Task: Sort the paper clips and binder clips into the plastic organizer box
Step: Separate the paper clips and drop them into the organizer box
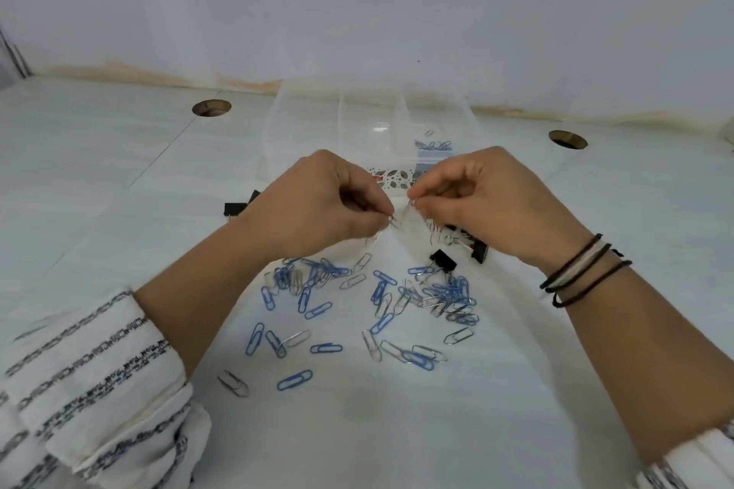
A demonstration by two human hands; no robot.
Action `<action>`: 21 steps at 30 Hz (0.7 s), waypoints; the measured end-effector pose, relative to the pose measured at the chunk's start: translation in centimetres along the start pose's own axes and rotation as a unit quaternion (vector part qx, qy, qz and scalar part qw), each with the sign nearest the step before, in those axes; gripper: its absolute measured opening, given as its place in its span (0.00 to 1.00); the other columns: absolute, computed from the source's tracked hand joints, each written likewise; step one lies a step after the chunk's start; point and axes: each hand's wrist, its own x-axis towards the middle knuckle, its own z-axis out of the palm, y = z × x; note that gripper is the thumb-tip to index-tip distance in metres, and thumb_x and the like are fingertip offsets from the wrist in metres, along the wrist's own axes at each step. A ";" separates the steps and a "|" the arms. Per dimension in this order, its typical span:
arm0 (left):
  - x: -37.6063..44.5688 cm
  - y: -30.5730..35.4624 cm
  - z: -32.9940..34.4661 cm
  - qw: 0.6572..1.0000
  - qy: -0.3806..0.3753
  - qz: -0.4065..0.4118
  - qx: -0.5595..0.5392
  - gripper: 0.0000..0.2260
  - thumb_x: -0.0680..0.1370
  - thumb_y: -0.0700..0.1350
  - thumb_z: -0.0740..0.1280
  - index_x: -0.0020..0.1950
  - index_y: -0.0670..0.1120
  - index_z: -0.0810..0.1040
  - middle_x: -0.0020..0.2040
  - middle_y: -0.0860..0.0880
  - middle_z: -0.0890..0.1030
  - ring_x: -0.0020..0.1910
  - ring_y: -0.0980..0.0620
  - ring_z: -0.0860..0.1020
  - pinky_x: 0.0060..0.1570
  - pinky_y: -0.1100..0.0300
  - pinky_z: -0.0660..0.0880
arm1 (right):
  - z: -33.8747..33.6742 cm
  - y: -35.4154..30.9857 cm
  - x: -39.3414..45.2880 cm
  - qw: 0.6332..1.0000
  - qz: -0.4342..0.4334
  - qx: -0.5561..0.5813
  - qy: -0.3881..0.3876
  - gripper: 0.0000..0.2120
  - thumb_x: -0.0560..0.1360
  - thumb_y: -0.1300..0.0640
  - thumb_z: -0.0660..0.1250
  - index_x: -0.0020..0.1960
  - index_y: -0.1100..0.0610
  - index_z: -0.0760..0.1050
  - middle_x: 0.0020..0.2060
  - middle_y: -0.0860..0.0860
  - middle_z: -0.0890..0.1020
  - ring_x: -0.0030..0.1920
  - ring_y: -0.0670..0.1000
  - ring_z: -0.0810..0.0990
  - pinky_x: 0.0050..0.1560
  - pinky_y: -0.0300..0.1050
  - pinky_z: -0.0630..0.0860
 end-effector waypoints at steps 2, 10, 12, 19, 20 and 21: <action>0.7 0.7 0.7 0.995 0.071 -0.014 -0.063 0.03 0.74 0.42 0.78 0.46 0.50 0.89 0.35 0.55 0.87 0.32 0.62 0.82 0.35 0.73 0.75 | -0.7 0.7 0.6 0.993 0.025 0.090 0.069 0.05 0.72 0.61 0.77 0.47 0.52 0.87 0.39 0.53 0.88 0.37 0.48 0.86 0.47 0.40 0.83; 7.4 3.9 3.5 0.947 0.289 0.034 -0.136 0.04 0.74 0.41 0.75 0.47 0.47 0.88 0.37 0.55 0.86 0.34 0.62 0.83 0.38 0.70 0.78 | -1.3 3.2 5.4 0.925 0.077 0.192 0.320 0.05 0.70 0.60 0.75 0.45 0.54 0.87 0.36 0.52 0.87 0.38 0.50 0.87 0.52 0.53 0.85; 8.6 4.4 4.1 0.955 0.271 0.037 -0.114 0.06 0.76 0.42 0.75 0.52 0.45 0.87 0.41 0.55 0.86 0.37 0.63 0.83 0.40 0.75 0.76 | -1.0 3.6 5.9 0.936 0.081 0.133 0.317 0.08 0.73 0.58 0.74 0.51 0.55 0.86 0.42 0.50 0.88 0.44 0.48 0.87 0.56 0.51 0.83; 5.3 4.2 1.2 0.974 0.212 0.062 0.048 0.08 0.79 0.43 0.71 0.57 0.47 0.85 0.47 0.53 0.87 0.43 0.60 0.84 0.44 0.74 0.77 | -1.4 2.3 3.7 0.943 0.009 0.058 0.328 0.12 0.74 0.60 0.64 0.51 0.56 0.85 0.42 0.49 0.87 0.45 0.48 0.87 0.52 0.47 0.84; 4.2 3.8 0.6 0.980 0.167 0.052 0.092 0.06 0.79 0.44 0.72 0.55 0.49 0.86 0.45 0.54 0.87 0.43 0.60 0.84 0.45 0.71 0.78 | -1.3 1.8 3.0 0.947 -0.008 0.046 0.317 0.12 0.74 0.61 0.64 0.49 0.55 0.86 0.40 0.48 0.87 0.43 0.46 0.87 0.50 0.44 0.84; 3.0 3.4 0.1 0.983 0.119 0.037 0.138 0.06 0.79 0.45 0.72 0.55 0.50 0.86 0.45 0.55 0.86 0.43 0.59 0.84 0.47 0.68 0.79 | -1.0 1.4 2.2 0.955 -0.029 0.025 0.293 0.12 0.74 0.63 0.63 0.47 0.54 0.86 0.40 0.47 0.87 0.42 0.46 0.86 0.48 0.41 0.83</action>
